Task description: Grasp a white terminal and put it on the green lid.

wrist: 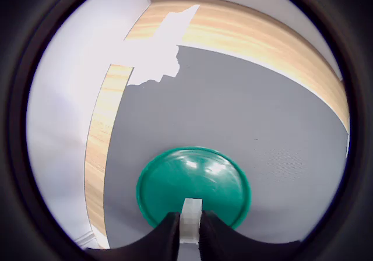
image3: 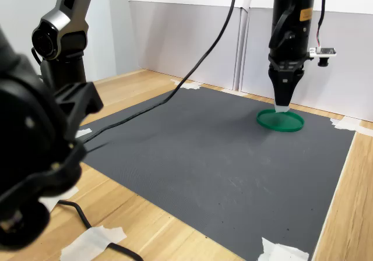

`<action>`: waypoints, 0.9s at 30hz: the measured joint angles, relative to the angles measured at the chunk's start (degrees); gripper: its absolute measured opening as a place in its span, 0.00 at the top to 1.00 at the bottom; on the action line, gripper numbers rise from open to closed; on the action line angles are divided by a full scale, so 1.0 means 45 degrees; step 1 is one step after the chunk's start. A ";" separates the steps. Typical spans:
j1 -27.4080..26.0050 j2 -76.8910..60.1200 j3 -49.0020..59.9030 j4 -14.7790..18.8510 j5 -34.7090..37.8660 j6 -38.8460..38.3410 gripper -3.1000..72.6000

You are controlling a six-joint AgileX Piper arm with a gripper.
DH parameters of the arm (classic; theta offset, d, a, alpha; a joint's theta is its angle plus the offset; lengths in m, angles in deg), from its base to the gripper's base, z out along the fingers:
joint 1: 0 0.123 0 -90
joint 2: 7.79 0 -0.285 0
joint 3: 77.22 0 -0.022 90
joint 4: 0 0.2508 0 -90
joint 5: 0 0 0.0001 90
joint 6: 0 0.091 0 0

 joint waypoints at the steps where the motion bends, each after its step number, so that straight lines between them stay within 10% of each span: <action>1: 0.0000 0.0155 -0.0028 0.0053 0.0072 -0.0037 0.84; 14: 0.0000 0.0432 -0.0164 -0.0062 0.0204 -0.1047 0.77; 27: 0.0000 -0.0316 0.0622 -0.0480 -0.1074 -0.0920 0.18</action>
